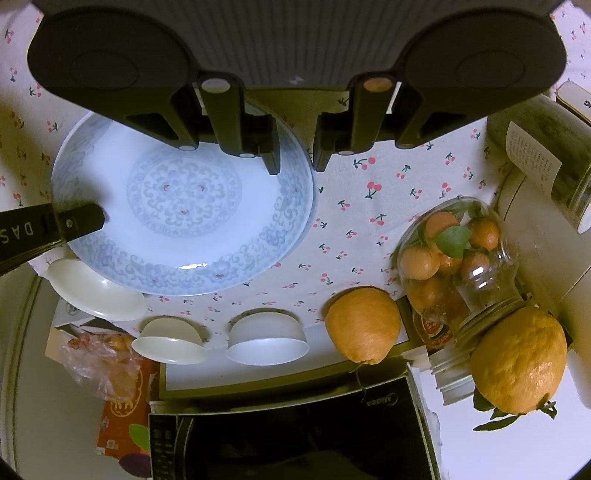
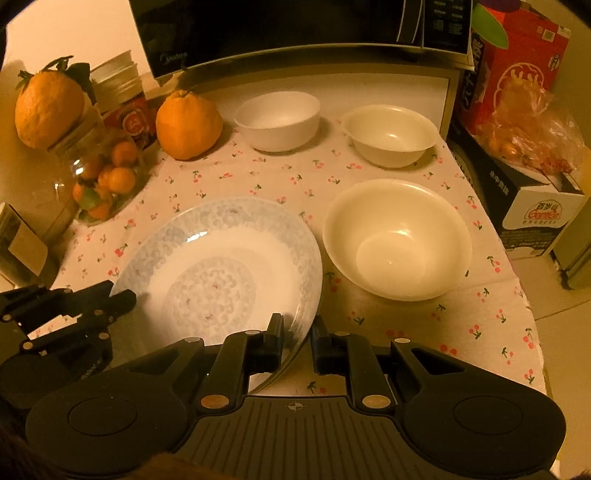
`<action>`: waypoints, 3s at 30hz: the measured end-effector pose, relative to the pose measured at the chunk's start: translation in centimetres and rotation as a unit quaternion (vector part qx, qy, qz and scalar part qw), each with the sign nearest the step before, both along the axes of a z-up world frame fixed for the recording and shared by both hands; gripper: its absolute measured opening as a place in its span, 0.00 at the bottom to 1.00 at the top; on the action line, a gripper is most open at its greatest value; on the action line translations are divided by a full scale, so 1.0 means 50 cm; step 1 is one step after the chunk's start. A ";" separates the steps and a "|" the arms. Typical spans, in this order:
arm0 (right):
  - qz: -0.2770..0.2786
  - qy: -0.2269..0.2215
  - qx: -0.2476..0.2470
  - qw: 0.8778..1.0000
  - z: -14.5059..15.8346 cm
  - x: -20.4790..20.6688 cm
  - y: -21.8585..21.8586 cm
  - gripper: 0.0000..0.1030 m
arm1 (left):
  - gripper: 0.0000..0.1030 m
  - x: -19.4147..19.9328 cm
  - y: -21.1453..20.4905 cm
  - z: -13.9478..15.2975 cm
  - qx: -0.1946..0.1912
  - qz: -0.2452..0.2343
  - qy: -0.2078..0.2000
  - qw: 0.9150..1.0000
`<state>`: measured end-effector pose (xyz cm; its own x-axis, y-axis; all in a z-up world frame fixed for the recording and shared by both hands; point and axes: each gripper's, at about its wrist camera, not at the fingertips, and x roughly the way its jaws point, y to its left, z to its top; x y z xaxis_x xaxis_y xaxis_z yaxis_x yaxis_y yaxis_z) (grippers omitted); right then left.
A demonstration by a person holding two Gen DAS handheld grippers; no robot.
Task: Organize plates and bowls
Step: 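Lower the deep plate onto the shallow plate and open the left gripper, then move the left gripper back to the plain white plate's rim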
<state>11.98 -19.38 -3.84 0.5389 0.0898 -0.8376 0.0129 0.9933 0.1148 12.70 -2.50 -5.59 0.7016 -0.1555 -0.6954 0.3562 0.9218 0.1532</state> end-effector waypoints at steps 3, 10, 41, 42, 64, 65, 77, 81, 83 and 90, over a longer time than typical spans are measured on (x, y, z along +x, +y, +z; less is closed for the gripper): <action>0.004 0.001 -0.010 1.000 -0.001 0.001 0.005 0.16 | 0.16 -0.002 -0.001 0.000 0.003 -0.002 -0.002 1.000; 0.022 0.001 -0.044 0.999 -0.007 0.003 0.022 0.17 | 0.16 -0.003 -0.001 0.000 0.005 -0.002 -0.003 1.000; 0.047 0.015 0.029 0.998 0.019 -0.020 0.015 0.66 | 0.59 -0.019 0.045 0.044 -0.072 -0.007 0.070 0.995; 0.048 0.016 0.032 0.998 0.021 -0.022 0.014 0.66 | 0.64 -0.022 0.047 0.046 -0.072 -0.008 0.072 0.995; 0.065 0.020 0.098 0.993 0.048 -0.085 0.037 0.86 | 1.00 -0.077 0.133 0.071 -0.067 -0.022 0.092 0.993; 0.067 0.019 0.100 0.993 0.049 -0.088 0.040 0.87 | 1.00 -0.079 0.138 0.071 -0.067 -0.025 0.095 0.993; 0.114 0.021 0.109 0.987 0.048 -0.128 0.115 0.87 | 1.00 -0.119 0.219 0.078 -0.050 -0.033 0.082 0.995; 0.125 0.035 0.128 0.983 0.036 -0.139 0.143 0.87 | 1.00 -0.125 0.262 0.079 -0.050 -0.019 0.087 0.995; 0.126 0.041 0.140 0.981 0.027 -0.144 0.159 0.87 | 1.00 -0.126 0.284 0.079 -0.048 -0.010 0.093 0.994; 0.138 0.057 0.149 0.978 0.005 -0.151 0.209 0.87 | 0.97 -0.122 0.362 0.075 -0.073 0.018 0.126 0.989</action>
